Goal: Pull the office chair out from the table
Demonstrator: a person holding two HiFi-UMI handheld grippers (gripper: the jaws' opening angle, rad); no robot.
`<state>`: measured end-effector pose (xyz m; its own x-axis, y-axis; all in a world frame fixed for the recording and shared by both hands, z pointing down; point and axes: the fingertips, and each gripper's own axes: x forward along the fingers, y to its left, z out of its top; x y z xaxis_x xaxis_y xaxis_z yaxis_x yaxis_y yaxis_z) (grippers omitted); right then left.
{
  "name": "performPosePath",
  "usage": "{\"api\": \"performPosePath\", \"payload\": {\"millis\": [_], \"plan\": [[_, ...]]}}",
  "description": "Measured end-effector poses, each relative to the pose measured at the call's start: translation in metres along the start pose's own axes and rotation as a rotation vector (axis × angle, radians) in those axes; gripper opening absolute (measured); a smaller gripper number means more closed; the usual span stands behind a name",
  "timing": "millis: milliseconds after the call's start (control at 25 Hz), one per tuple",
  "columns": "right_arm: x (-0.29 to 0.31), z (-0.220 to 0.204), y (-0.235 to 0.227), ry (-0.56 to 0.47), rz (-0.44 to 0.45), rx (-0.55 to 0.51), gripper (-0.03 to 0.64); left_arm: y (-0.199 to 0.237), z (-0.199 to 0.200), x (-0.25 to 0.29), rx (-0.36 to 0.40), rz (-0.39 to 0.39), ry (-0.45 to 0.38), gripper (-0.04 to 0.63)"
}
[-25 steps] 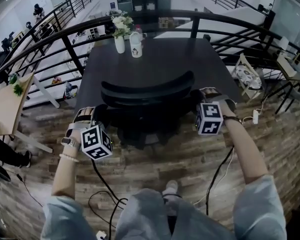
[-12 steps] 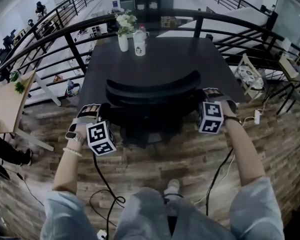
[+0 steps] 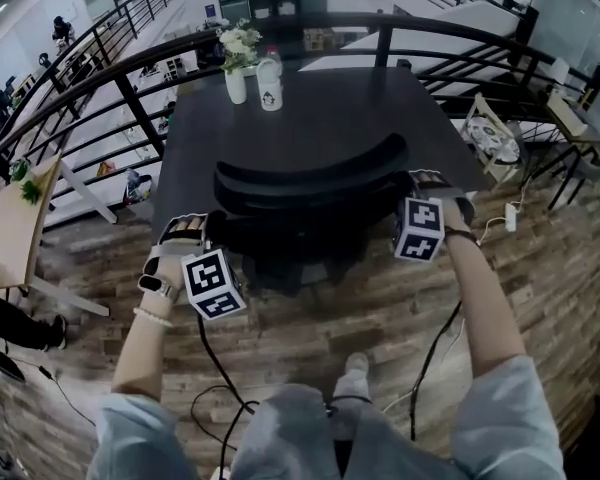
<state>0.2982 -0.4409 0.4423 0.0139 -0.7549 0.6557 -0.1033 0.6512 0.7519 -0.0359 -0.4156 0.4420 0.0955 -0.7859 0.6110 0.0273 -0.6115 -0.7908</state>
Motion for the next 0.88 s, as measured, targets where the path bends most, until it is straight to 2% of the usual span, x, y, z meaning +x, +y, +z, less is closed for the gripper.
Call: {"api": "performPosePath", "payload": {"millis": [280, 640, 880], "plan": [[-0.0015, -0.0022, -0.0014, 0.029, -0.043, 0.026, 0.193, -0.0034, 0.0049, -0.0017, -0.008, -0.009, -0.064, 0.189], [-0.001, -0.0048, -0.0014, 0.031, -0.068, 0.025, 0.193, 0.0011, 0.005, -0.0015, 0.011, 0.049, -0.027, 0.193], [-0.0033, -0.0045, -0.0021, 0.031, -0.069, 0.049, 0.195, 0.0006, 0.0057, -0.004, -0.017, 0.077, -0.047, 0.195]]}}
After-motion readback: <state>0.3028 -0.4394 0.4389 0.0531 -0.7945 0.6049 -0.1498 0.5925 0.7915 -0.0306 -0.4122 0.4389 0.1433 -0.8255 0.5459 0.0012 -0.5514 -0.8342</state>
